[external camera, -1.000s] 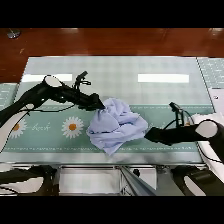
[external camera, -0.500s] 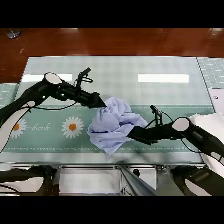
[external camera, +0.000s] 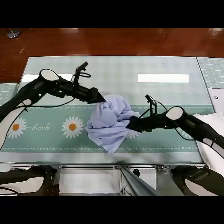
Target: Fold the shirts.
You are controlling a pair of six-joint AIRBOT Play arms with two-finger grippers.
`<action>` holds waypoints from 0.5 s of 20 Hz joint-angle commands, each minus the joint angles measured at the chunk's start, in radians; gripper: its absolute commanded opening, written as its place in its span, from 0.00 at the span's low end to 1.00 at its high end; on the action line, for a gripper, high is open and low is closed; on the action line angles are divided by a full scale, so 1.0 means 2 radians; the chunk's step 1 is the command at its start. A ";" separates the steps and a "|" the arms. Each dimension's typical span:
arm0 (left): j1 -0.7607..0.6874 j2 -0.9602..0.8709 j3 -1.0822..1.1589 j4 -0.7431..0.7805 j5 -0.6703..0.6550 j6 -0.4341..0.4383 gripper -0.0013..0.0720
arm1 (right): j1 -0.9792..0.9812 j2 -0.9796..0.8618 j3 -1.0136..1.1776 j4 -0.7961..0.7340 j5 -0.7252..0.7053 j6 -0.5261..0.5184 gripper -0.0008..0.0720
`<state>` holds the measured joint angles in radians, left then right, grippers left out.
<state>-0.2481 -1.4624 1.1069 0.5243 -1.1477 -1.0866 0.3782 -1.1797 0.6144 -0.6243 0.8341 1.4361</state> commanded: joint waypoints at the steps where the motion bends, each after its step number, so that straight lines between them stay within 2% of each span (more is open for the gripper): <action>1: 0.016 0.039 0.049 -0.001 0.014 0.000 0.05 | -0.035 -0.003 0.104 -0.054 0.049 -0.027 0.04; 4: 0.036 0.102 0.128 -0.001 0.069 0.000 0.05 | -0.089 0.000 0.289 -0.118 0.121 -0.006 0.04; 7: 0.045 0.174 0.203 0.001 0.165 0.001 0.05 | -0.108 0.000 0.502 -0.178 0.177 0.004 0.04; 10: 0.048 0.245 0.257 0.068 0.201 -0.002 0.05 | -0.101 0.008 0.681 -0.221 0.246 0.004 0.04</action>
<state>-0.1631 -1.0966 1.5139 0.5594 -0.8623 -1.0855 0.1852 -1.1736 1.6497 -0.9531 1.1835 1.4334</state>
